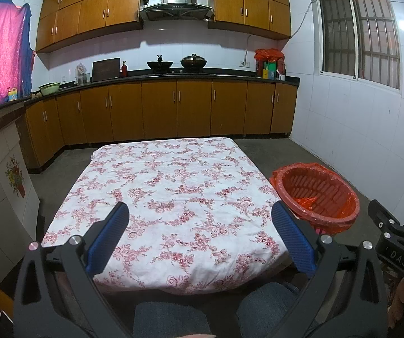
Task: Collect trash
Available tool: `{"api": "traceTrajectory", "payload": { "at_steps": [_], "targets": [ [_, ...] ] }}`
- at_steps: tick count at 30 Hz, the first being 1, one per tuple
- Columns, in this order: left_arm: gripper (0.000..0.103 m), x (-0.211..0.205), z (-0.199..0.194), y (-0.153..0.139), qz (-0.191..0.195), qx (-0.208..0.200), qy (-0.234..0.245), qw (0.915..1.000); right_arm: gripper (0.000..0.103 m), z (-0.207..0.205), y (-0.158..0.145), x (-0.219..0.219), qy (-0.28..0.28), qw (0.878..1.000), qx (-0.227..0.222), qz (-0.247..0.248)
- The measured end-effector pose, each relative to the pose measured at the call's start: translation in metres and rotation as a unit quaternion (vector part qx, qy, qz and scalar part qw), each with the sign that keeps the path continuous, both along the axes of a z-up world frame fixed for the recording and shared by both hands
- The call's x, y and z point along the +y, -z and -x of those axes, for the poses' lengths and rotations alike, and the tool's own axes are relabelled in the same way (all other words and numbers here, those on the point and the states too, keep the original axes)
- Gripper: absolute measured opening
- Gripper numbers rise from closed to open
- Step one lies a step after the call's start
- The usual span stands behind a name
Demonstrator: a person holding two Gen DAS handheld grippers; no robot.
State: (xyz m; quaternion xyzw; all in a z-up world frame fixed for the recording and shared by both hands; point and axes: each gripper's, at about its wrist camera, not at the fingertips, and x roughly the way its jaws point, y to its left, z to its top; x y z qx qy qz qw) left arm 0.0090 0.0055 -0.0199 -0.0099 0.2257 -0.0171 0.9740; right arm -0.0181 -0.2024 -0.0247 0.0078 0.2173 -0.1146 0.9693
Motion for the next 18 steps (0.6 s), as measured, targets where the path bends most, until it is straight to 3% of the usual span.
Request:
{"api": "traceTrajectory", "payload": {
  "at_steps": [18],
  "targets": [
    [0.099,0.0004,0.0003,0.0005,-0.001,0.001,0.002,1.0,0.101,0.0017,0.0017,-0.0005,0.0,1.0,0.003,-0.001]
  ]
}}
